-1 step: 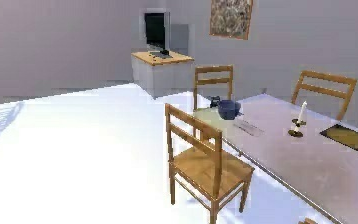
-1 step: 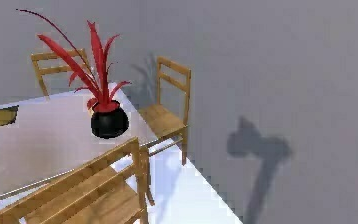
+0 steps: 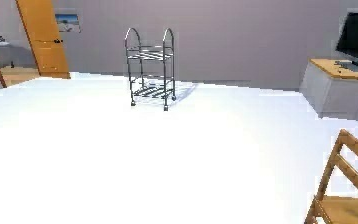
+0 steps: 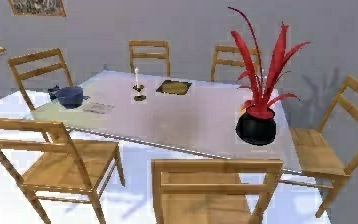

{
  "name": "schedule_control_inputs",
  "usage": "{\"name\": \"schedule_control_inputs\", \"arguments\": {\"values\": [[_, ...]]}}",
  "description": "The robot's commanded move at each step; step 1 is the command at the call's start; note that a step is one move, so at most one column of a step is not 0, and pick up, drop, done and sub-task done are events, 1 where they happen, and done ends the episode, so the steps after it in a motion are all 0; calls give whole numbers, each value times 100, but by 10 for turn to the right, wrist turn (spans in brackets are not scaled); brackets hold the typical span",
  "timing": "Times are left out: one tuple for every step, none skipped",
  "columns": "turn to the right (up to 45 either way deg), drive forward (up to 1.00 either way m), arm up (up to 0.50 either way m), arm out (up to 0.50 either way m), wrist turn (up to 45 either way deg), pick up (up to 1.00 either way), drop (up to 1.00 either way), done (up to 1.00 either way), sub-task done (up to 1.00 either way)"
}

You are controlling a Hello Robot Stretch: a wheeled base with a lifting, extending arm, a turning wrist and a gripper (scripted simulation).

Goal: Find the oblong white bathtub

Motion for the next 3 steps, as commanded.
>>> {"name": "schedule_control_inputs", "arguments": {"values": [[-360, 0, 0, 0, 0, 0, 0, 0, 0], [0, 100, 0, 0, 0, 0, 0, 0, 0], [0, 100, 0, 0, 0, 0, 0, 0, 0]]}}
